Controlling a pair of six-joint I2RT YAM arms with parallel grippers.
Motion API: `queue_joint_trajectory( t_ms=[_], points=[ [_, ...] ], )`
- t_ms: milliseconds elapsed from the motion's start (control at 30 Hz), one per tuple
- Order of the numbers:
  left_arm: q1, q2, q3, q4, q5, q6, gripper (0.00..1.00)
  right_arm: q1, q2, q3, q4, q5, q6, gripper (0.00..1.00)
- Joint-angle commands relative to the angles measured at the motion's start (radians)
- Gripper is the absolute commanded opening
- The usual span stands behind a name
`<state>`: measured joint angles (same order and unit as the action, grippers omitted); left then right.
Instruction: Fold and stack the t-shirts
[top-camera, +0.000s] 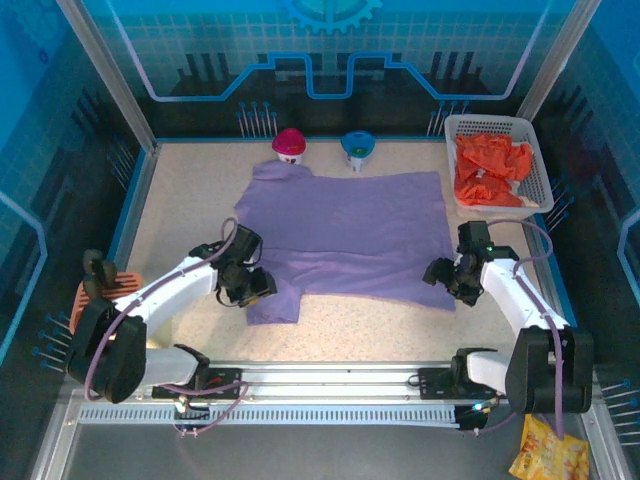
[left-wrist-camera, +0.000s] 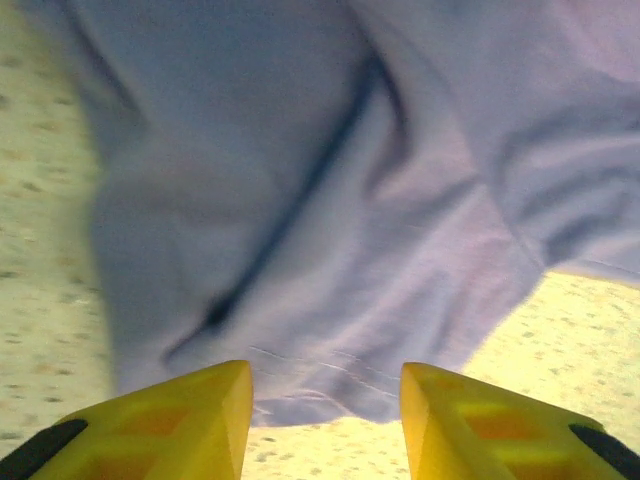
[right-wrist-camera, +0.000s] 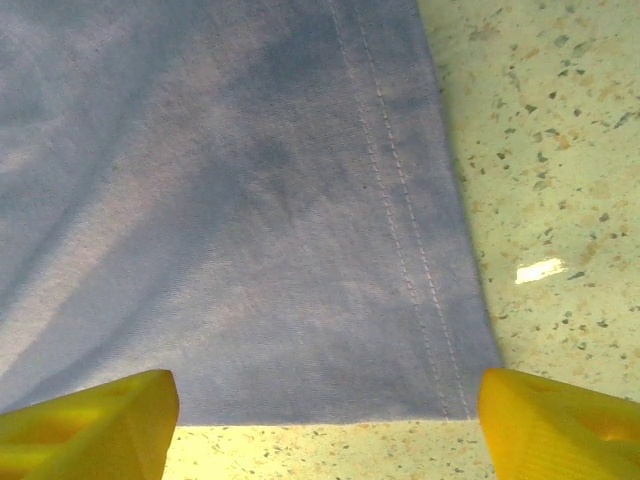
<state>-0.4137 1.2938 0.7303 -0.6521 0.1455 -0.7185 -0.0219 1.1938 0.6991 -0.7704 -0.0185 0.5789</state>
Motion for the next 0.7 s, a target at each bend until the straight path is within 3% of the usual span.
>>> queue_joint_trajectory(
  t_ms=[0,200,433,667],
  points=[
    [-0.061,-0.018,0.028,0.061,0.044,-0.114,0.39,-0.018,-0.020,-0.015,-0.013,0.004,0.008,0.77],
    [-0.190,-0.030,-0.040,0.176,0.022,-0.282,0.37,-0.029,-0.009,-0.010,0.006,-0.018,0.012,0.77],
    [-0.242,0.010,-0.085,0.265,0.013,-0.377,0.40,-0.035,0.006,0.002,0.010,-0.028,0.003,0.77],
    [-0.252,0.021,-0.096,0.212,0.015,-0.384,0.46,-0.039,0.011,-0.005,0.023,-0.036,-0.004,0.77]
  ],
)
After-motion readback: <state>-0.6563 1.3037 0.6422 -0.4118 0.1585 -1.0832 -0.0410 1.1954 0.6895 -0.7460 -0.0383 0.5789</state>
